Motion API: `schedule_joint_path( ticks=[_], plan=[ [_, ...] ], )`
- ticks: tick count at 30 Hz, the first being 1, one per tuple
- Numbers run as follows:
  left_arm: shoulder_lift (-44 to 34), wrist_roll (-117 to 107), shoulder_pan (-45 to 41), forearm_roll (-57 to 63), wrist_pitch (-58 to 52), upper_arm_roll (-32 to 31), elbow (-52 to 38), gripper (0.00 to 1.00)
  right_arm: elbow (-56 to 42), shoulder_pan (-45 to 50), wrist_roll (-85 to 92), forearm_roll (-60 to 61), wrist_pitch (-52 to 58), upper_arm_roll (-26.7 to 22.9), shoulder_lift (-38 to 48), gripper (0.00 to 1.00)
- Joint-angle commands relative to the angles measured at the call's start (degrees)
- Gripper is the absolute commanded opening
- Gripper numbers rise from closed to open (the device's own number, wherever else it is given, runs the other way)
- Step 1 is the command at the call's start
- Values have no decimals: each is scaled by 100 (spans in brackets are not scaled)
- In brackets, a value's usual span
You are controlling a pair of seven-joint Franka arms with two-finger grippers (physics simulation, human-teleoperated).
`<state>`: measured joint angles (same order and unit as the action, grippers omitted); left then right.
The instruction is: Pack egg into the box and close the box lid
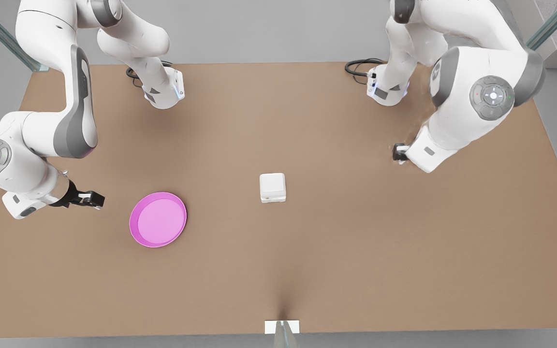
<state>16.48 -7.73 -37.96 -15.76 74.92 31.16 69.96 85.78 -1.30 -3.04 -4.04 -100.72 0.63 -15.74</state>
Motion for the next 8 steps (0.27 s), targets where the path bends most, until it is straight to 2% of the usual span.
schedule_joint_path(
  ticks=[1,2,3,4,8],
  plan=[
    [-206,-53,1261,1019,23,-1362,43,100,0,-2,-4,9,0,-1,0,100],
    [-759,-176,2353,1611,540,-2834,939,100,0,-2,-4,26,0,8,0,100],
    [-1146,-98,2609,1629,902,-3028,1494,100,-79,-2,-4,26,0,-1,-17,100],
    [-1243,-80,2838,1629,717,-3256,1494,100,-88,-2,-13,26,0,8,-26,100],
    [-1200,-80,2855,1629,621,-3292,1485,100,-176,-28,5,35,0,8,-114,100]
  ],
)
